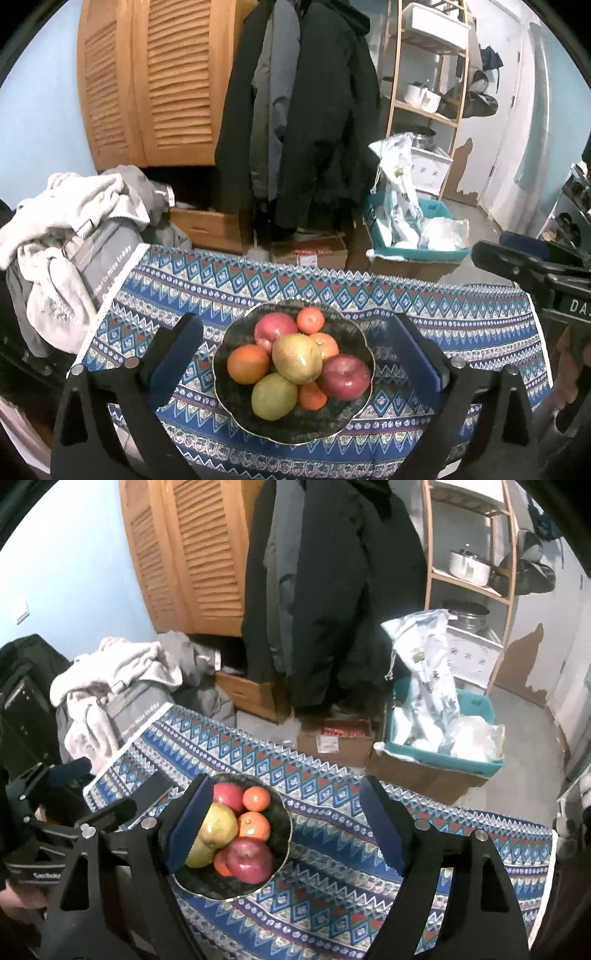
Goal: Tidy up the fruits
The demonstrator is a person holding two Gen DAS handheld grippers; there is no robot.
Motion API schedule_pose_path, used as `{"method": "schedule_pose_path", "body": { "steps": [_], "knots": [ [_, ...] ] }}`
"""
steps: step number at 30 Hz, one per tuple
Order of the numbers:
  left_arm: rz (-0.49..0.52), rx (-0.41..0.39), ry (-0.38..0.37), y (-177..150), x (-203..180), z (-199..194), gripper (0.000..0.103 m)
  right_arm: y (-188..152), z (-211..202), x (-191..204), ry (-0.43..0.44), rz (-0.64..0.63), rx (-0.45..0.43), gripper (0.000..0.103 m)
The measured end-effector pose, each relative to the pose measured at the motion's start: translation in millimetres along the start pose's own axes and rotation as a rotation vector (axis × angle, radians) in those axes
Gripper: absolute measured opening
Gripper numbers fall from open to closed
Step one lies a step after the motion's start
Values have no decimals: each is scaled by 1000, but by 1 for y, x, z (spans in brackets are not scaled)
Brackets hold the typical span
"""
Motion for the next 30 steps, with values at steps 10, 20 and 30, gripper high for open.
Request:
{"method": "schedule_pose_path", "body": {
  "steps": [10,20,30],
  "knots": [
    [10,-58,9,15,-10,-18,102,-6,-24,-25,-21,12,-58,82],
    [41,-98,38,23,-21,-28,102,-14,-30,-41,-39,36,-62,82],
    [55,-79,53,22,-25,-24,102,-18,-28,-39,-38,22,-47,82]
  ]
}}
Point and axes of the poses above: each gripper's, at about its wrist camera, not at the fingertips, and z roughly the way its jaws point, x to its left, y to its top, the point moved 6 cm from there along z, roughly the way its jaws point, and after that the axes turned 3 degrees about -x, right-handed, at the moved point
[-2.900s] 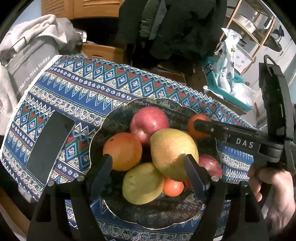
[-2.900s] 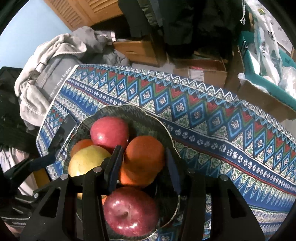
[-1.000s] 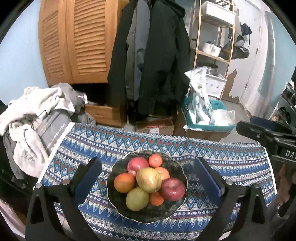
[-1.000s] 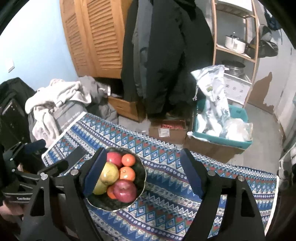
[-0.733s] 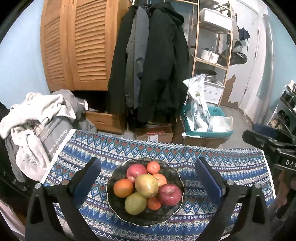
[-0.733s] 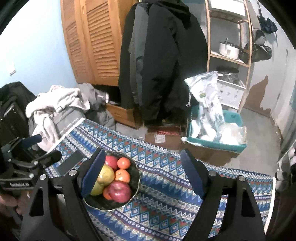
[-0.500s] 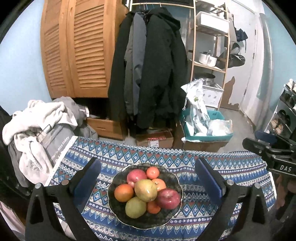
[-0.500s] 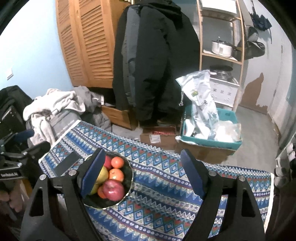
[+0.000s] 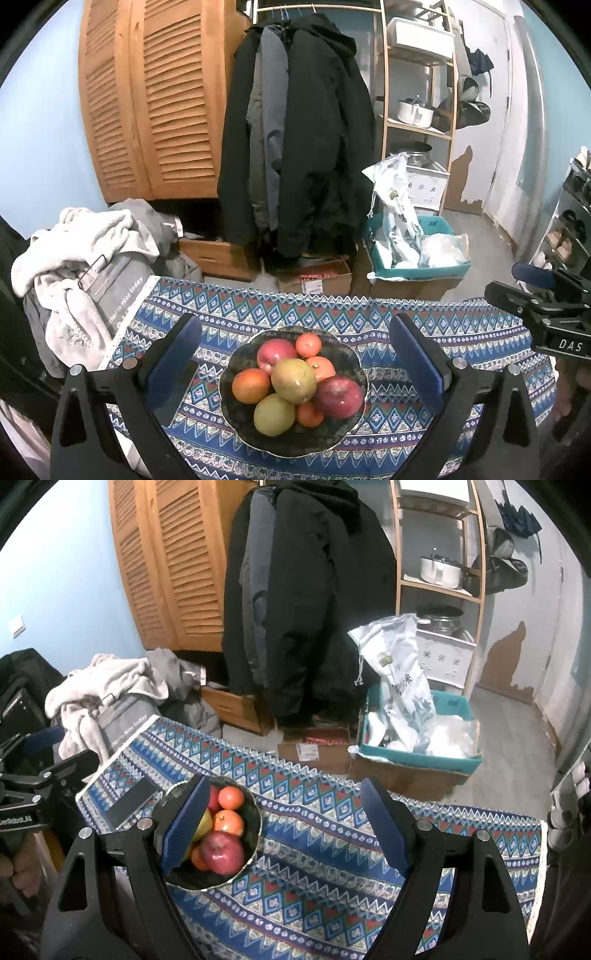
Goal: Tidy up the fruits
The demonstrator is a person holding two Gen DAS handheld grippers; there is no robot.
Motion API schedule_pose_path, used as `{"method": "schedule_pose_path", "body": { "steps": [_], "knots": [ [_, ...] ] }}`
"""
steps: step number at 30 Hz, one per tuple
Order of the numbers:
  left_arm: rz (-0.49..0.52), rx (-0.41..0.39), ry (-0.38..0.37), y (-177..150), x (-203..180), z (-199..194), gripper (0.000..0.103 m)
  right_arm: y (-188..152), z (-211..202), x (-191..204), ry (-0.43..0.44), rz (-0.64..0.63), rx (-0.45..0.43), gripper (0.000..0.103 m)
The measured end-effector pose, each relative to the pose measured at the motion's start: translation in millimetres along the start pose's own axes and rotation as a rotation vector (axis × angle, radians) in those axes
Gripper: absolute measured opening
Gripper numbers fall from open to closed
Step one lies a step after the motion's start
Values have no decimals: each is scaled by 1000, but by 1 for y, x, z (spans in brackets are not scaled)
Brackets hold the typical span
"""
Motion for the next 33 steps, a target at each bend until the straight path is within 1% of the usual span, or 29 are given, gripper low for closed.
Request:
{"method": "schedule_pose_path", "body": {
  "steps": [10,33],
  "knots": [
    [9,2,9,-1,-1,2,102,0,-1,2,-8,-4,-5,82],
    [12,-1,7,0,-3,-4,102,-3,2,3,-3,-17,15,82]
  ]
}}
Point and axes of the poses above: each gripper's, at about its wrist camera, not at the fingertips, and z roughly the way its jaws point, x to its left, y to its top, the point moved 6 cm from there along z, roughly the way its jaws point, and after that the axes turned 3 degrees about -x, right-handed, at the moved point
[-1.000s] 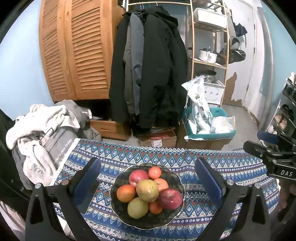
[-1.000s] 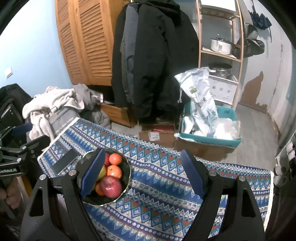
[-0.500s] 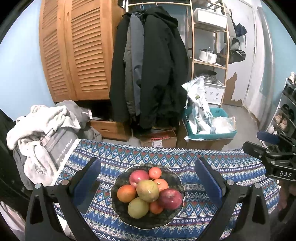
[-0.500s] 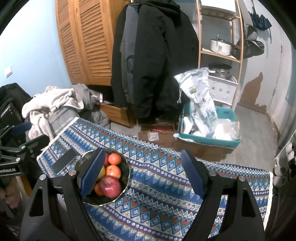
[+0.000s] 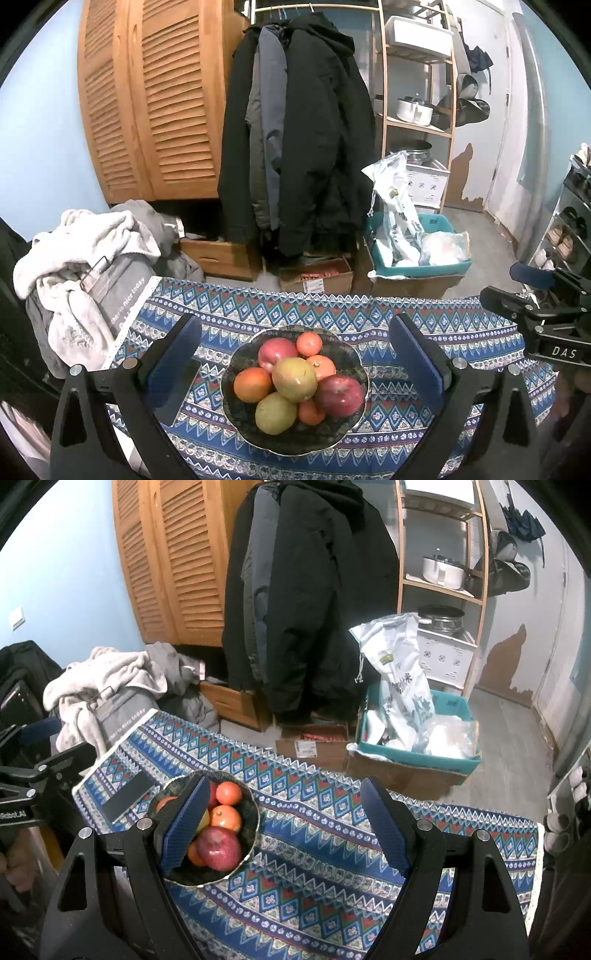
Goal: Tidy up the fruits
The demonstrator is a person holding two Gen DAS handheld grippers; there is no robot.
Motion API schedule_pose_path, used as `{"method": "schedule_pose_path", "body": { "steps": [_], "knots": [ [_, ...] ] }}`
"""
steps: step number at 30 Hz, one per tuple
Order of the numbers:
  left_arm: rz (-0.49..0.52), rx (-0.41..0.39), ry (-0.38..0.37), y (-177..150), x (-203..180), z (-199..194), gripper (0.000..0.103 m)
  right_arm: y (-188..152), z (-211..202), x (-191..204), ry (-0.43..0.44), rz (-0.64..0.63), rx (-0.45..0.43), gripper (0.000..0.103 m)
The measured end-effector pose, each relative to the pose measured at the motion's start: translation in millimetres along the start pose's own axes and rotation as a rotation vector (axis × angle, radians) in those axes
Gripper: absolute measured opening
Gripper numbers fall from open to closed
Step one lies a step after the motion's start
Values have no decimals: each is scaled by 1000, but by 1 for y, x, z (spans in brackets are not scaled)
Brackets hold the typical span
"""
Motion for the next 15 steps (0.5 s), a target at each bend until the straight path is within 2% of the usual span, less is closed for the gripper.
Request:
{"method": "schedule_pose_path", "body": {
  "steps": [15],
  "knots": [
    [3,-5,9,1,0,-2,102,-1,1,1,-3,0,1,82]
  ]
}}
Point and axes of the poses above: each gripper's, at about its wrist camera, not at the fingertips, and z roughly the way its jaws point, x to its left, y to its top, the point moved 6 cm from there along z, roughly the way its jaws point, and after that the axes turned 3 degrees about -x, right-handed, at the moved point
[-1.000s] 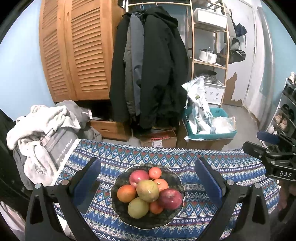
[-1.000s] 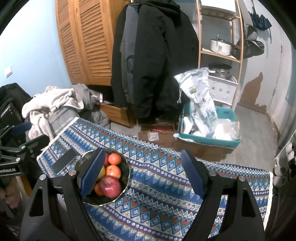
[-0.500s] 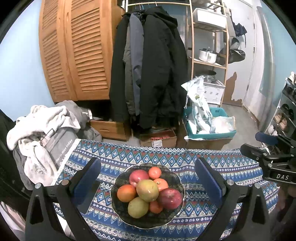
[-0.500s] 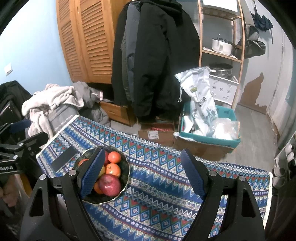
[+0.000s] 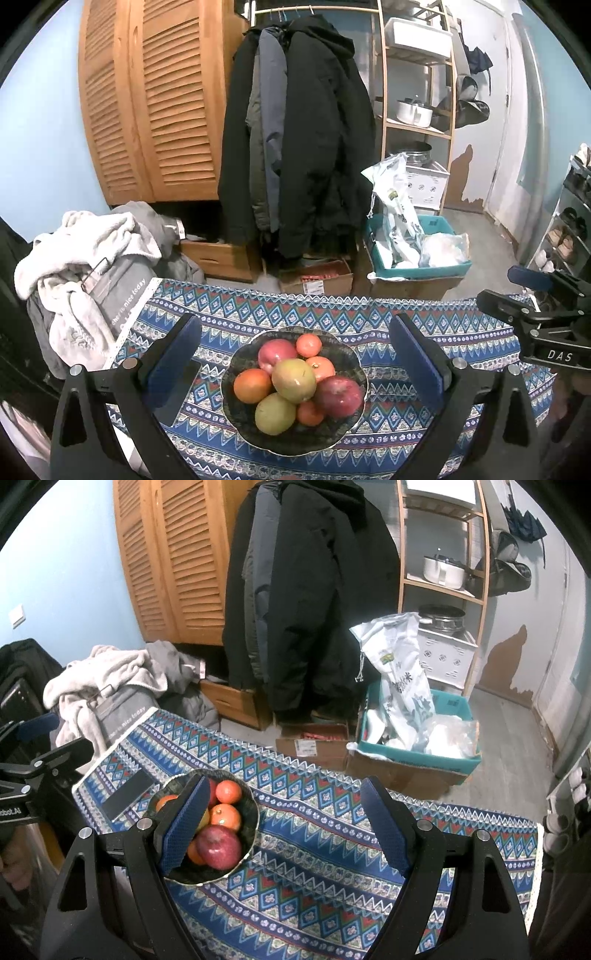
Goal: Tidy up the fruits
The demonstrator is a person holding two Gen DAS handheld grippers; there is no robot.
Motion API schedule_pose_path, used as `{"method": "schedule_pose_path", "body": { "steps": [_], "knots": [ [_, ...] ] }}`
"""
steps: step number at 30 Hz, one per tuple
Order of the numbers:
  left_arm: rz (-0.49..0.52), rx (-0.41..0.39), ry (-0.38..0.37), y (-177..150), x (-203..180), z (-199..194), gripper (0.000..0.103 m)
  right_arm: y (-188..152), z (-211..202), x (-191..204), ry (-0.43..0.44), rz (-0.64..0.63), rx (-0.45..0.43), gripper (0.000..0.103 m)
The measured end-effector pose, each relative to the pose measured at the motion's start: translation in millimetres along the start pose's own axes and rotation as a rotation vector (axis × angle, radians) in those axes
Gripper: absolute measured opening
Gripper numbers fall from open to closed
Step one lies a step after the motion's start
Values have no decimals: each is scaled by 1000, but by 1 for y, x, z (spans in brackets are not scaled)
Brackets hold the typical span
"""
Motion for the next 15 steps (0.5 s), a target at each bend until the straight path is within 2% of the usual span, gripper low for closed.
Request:
{"method": "schedule_pose_path", "body": {
  "steps": [15],
  "knots": [
    [-6,2,6,-1,-4,-1,102,-2,-1,-1,-2,-2,3,82]
  ]
}}
Point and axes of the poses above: each gripper's, at about its wrist camera, not at the fingertips, and z roughly the way its jaws point, x to its left, y to its top, the point moved 6 cm from there along z, roughly the way its jaws point, and after that the axes turned 3 degrees about -x, right-handed, at the moved point
